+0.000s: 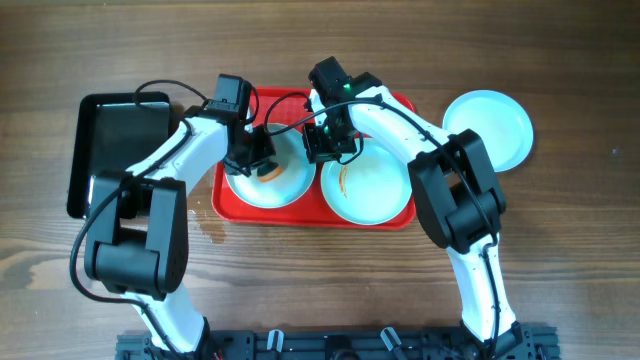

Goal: Clean dirty plates on tray and stack at the side
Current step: 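Scrub the top plate with the sponge while the right gripper holds it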

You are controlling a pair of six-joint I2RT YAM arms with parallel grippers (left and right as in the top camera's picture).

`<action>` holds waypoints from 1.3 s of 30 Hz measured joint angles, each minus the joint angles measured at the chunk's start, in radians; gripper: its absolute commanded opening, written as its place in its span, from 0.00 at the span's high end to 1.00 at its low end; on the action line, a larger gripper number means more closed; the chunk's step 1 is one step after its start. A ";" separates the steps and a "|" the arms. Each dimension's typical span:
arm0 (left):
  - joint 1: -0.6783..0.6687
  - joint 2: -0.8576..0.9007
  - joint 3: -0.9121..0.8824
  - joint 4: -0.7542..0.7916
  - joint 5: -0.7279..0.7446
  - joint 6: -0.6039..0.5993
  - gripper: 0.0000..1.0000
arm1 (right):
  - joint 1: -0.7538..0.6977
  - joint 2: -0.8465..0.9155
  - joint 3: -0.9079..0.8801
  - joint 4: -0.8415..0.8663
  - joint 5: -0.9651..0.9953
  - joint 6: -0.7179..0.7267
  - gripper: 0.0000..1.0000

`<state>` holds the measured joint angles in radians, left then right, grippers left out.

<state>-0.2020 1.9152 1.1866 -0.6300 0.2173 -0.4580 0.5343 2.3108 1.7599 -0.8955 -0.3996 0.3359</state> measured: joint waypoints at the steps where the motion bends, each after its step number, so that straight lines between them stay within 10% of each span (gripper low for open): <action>1: 0.000 0.000 0.000 -0.019 0.014 0.000 0.96 | 0.000 0.000 0.000 0.000 0.000 0.000 0.96; 13: -0.052 -0.008 -0.012 -0.079 -0.060 0.037 0.93 | 0.000 0.000 0.000 0.001 0.000 0.000 0.96; 14: -0.053 -0.013 -0.017 -0.076 -0.080 0.038 0.87 | 0.000 0.000 0.000 0.001 0.000 0.000 0.96; 17: -0.053 -0.031 -0.043 -0.047 -0.147 0.050 0.26 | 0.000 0.000 0.000 0.001 0.000 0.000 0.96; 18: -0.053 -0.036 -0.047 -0.039 -0.162 0.051 0.25 | 0.000 0.000 0.000 0.001 0.000 0.000 0.96; 39: -0.052 -0.058 -0.029 -0.142 -0.230 0.056 0.57 | 0.000 0.000 0.000 0.002 0.000 0.000 0.96</action>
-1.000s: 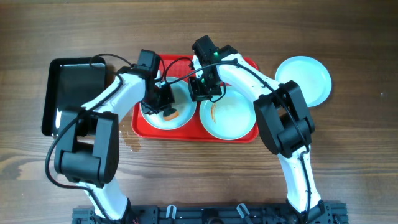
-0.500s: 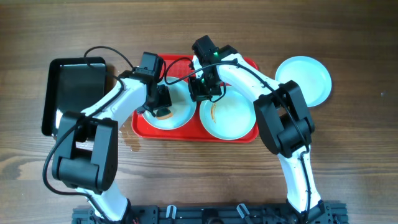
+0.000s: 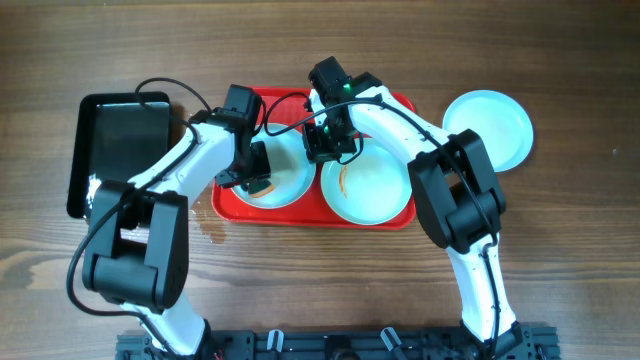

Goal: Clean dirty plates on tray and stack at the side
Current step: 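Scrub the top plate with the sponge while the right gripper holds it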

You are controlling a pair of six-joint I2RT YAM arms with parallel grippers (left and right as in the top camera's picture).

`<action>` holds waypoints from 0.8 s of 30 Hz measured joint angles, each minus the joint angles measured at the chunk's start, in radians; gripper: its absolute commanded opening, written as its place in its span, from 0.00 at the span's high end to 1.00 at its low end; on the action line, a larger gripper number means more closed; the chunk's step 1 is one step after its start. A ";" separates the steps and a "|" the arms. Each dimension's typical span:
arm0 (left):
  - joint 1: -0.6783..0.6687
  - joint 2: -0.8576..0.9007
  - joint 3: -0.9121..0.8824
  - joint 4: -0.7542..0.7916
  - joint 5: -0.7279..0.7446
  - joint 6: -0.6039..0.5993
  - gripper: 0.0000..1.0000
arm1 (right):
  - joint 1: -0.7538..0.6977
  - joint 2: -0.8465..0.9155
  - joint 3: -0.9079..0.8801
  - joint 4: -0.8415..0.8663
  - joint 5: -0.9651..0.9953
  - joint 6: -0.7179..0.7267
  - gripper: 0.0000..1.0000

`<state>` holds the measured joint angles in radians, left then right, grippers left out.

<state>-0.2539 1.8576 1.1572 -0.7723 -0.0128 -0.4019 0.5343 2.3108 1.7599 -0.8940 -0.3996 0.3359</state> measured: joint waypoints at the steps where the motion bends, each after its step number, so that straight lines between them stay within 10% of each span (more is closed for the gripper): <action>1: 0.001 -0.004 0.000 0.000 0.012 0.000 0.59 | 0.000 0.000 0.000 0.000 0.000 0.000 0.96; 13: 0.001 -0.007 0.002 0.001 0.063 0.002 0.87 | 0.000 0.000 0.000 0.000 0.000 0.000 0.96; 24: 0.001 -0.007 0.002 0.017 0.039 0.000 0.67 | 0.000 0.000 0.000 0.000 0.000 0.000 0.96</action>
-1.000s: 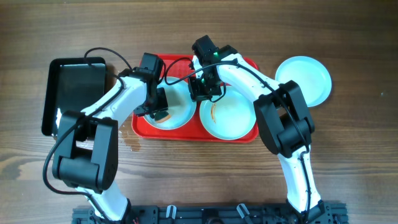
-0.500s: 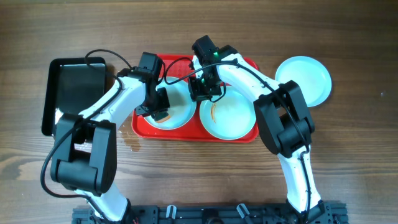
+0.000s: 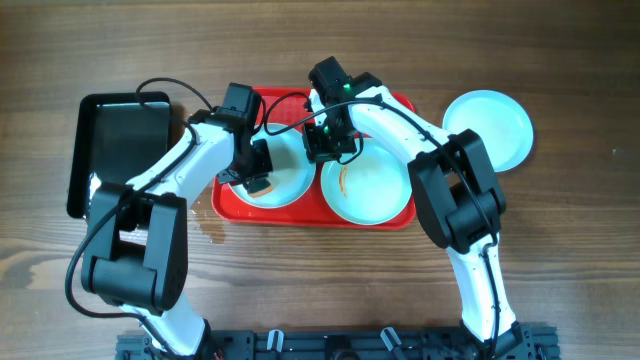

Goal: Clean dirty plates on tray and stack at the side
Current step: 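Scrub the top plate with the sponge while the right gripper holds it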

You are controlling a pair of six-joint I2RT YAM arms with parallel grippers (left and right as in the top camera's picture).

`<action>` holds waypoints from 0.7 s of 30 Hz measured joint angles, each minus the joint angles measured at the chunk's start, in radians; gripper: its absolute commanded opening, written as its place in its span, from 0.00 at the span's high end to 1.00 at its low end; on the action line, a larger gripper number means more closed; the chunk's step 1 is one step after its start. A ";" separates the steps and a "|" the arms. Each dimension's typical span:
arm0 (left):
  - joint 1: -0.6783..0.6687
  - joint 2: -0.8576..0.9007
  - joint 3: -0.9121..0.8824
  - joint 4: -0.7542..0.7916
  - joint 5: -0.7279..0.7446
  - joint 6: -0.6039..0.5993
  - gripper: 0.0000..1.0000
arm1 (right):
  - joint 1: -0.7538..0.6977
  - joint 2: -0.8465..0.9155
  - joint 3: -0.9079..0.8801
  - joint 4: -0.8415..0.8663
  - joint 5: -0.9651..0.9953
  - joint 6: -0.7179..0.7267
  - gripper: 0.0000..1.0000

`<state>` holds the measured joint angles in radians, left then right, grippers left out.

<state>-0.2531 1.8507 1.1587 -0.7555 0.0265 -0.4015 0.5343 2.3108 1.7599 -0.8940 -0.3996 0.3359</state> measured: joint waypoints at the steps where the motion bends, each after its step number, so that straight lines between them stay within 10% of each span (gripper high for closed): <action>1: 0.000 0.000 0.000 0.003 -0.002 0.000 0.67 | 0.000 0.000 0.000 0.000 0.000 0.000 0.96; 21: 0.000 0.000 0.000 0.023 -0.040 0.000 0.82 | 0.000 0.000 0.000 0.000 0.000 0.000 0.96</action>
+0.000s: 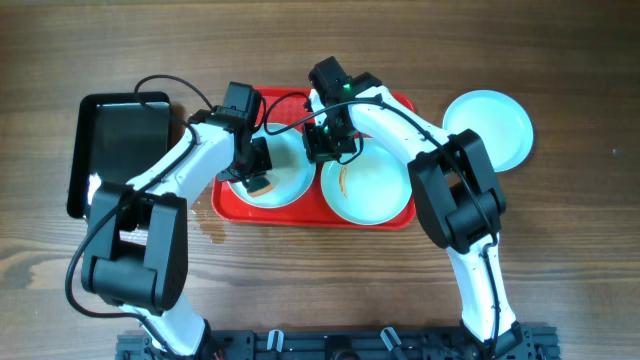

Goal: Clean dirty plates on tray and stack at the side
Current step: 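Scrub the top plate with the sponge while the right gripper holds it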

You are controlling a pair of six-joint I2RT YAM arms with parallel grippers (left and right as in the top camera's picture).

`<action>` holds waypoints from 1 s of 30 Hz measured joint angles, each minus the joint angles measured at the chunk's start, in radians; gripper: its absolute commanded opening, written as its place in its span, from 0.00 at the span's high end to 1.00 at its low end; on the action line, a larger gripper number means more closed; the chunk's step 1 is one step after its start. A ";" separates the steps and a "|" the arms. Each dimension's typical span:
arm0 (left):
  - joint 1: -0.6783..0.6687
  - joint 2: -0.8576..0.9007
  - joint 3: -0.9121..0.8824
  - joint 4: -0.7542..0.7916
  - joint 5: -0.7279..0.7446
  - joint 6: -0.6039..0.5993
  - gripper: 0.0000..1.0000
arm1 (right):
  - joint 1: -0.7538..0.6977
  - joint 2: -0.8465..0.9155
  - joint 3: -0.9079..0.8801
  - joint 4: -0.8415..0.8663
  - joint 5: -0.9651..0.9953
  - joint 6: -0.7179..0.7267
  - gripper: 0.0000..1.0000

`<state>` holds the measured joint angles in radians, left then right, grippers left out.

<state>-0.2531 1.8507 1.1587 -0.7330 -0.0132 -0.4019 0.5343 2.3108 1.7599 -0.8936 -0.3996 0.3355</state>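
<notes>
Two light-blue plates lie side by side on the red tray (400, 218). My left gripper (256, 180) is down on the left plate (285, 190), shut on a small brown pad (259, 185) that presses on the plate's left half. The right plate (375, 195) carries a brown smear (343, 180). My right gripper (324, 150) sits low at the far rims where the two plates meet; its fingers are hidden under the wrist. A clean light-blue plate (490, 130) rests on the table to the right of the tray.
A black tray (115, 150) lies at the far left of the wooden table. A small wet patch (205, 215) marks the table just off the red tray's front left corner. Both arms reach in from the near edge.
The left gripper and its brown pad have shifted only a trace on the left plate. The right arm, the plates and the tray have not moved.
The left gripper first held the brown pad near the middle of the left plate. Then it was with the pad nearer the plate's front left, where it has stayed. The right gripper has kept its place at the plates' far rims throughout.
</notes>
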 measured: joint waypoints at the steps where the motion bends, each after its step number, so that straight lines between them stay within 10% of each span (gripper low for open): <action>1: 0.000 0.000 0.000 0.000 0.000 0.000 0.85 | 0.000 0.000 0.000 0.000 0.000 0.000 0.96; 4: 0.000 0.000 0.002 0.000 -0.001 0.001 0.96 | 0.000 0.000 0.000 0.000 0.000 0.000 0.96; 30: 0.000 -0.005 -0.040 0.082 0.161 -0.008 0.96 | 0.000 0.000 0.000 0.005 0.000 0.000 0.96</action>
<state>-0.2531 1.8458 1.1187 -0.6514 0.1478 -0.4095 0.5343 2.3108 1.7599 -0.8886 -0.3996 0.3355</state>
